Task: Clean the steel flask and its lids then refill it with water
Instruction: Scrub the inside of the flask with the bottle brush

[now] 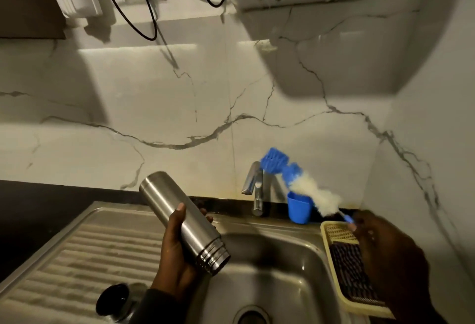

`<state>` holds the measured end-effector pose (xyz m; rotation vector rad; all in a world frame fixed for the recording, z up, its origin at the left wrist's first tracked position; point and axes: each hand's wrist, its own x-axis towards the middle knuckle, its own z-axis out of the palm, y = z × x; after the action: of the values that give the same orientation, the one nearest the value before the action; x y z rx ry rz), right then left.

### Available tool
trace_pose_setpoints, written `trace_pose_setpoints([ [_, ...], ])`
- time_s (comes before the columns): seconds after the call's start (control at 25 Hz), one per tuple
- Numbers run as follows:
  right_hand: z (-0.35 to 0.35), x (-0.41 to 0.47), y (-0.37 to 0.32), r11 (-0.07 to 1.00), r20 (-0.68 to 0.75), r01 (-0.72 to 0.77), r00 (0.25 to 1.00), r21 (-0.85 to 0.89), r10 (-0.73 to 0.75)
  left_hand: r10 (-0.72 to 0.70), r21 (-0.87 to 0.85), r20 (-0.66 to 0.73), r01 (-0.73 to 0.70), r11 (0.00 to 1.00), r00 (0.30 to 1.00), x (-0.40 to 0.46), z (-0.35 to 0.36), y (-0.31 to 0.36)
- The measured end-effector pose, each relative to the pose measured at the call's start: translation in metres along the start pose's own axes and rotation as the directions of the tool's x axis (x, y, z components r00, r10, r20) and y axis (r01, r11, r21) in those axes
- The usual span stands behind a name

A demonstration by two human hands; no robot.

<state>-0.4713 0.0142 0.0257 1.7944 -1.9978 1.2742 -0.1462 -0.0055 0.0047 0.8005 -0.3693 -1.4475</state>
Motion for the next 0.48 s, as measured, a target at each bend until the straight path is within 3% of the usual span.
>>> trace_pose_setpoints([
  [0.12, -0.014, 0.028, 0.015, 0.956, -0.149, 0.183, 0.964, -0.231, -0.220, -0.058, 0.000, -0.036, 0.059, 0.998, 0.998, -0.001, -0.009, -0.012],
  [0.28, -0.020, 0.067, 0.014, 0.917, -0.069, 0.164, 0.977, -0.362, -0.202, -0.105, -0.004, -0.038, 0.105, 0.994, 0.994, -0.007, -0.004, -0.027],
  [0.48, -0.018, 0.109, -0.008, 0.820, -0.066, 0.261, 0.938, -0.510, -0.339, -0.149, -0.012, -0.040, 0.149, 0.989, 0.988, -0.010, 0.010, -0.041],
])
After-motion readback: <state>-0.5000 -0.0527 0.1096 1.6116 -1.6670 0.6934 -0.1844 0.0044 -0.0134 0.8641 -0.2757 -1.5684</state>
